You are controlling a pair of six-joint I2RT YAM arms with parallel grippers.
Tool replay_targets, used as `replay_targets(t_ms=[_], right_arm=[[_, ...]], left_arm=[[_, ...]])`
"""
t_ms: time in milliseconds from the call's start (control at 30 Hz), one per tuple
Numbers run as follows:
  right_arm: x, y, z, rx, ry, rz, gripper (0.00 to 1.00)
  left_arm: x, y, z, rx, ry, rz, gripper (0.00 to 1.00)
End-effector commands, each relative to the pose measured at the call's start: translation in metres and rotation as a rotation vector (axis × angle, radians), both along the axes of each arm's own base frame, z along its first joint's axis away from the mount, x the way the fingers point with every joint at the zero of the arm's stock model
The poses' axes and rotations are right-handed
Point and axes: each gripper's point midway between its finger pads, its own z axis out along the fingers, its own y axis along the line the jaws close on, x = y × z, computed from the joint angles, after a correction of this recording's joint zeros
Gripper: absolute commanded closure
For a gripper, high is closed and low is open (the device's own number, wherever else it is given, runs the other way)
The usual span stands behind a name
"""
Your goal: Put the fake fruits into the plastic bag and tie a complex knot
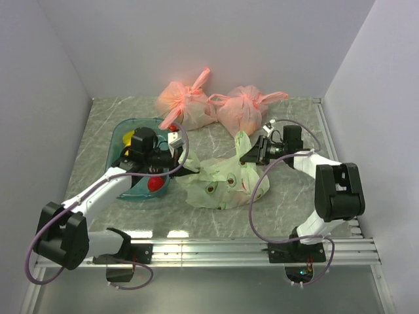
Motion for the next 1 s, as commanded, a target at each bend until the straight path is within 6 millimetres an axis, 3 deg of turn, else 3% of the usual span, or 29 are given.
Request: replay_targets(t_ms=[0,33,67,100,133,167,233,267,367,500,733,800,933,967], right_arm=[[0.009,0.007,0.043,-0.014,-0.228,0.065,0.89],[-0.001,0.010,0.049,-0.047,-0.234,0.091,0.96],[0.002,0.009,0.049,-0.130,-0.335,0.112,1.00],[0.005,0.011,0.062,-0.169,-0.404,0.134,1.00],[-0.011,0.021,0.062,-0.210,-0.411,0.193,1.00],[-0.009,0.021,0.061,-0.276,-0.492,0.224,1.00],[-0.018,0.028,0.066,-0.321,-0.542,0.264,1.00],[-0.022,0.036,0.063,-0.361,-0.578,0.298,1.00],[-0.037,0.055,0.069,-0.385,-0.635,0.348,1.00],[-0.041,0.063,0.070,-0.461,-0.683,0.336,1.00],[-0.066,0.077,0.089,-0.371,-0.690,0.384,1.00],[-0.076,0.079,0.087,-0.336,-0.688,0.418,0.93],[-0.090,0.083,0.096,-0.266,-0.717,0.458,0.59],[-0.092,0.083,0.095,-0.262,-0.719,0.469,0.57]], left_arm=[[-0.003,-0.005,0.026,-0.017,-0.057,-0.099,0.99],[-0.010,-0.002,0.018,0.024,-0.052,-0.128,0.99],[-0.014,-0.002,0.017,0.045,-0.050,-0.156,0.99],[-0.009,-0.006,0.024,0.062,-0.076,-0.171,1.00],[-0.006,-0.006,0.023,0.086,-0.148,-0.203,1.00],[-0.016,-0.006,0.025,0.128,-0.111,-0.237,1.00],[-0.017,-0.011,0.015,0.172,-0.119,-0.294,1.00],[-0.021,-0.015,0.019,0.181,-0.110,-0.321,0.99],[-0.017,-0.028,0.012,0.203,-0.105,-0.337,1.00],[-0.016,-0.045,-0.001,0.263,-0.110,-0.327,0.99],[0.009,-0.064,-0.007,0.277,-0.054,-0.187,0.99],[0.015,-0.068,-0.010,0.279,0.001,-0.141,0.96],[0.024,-0.072,-0.012,0.271,0.057,-0.073,0.94],[0.022,-0.073,-0.012,0.263,0.065,-0.076,0.93]])
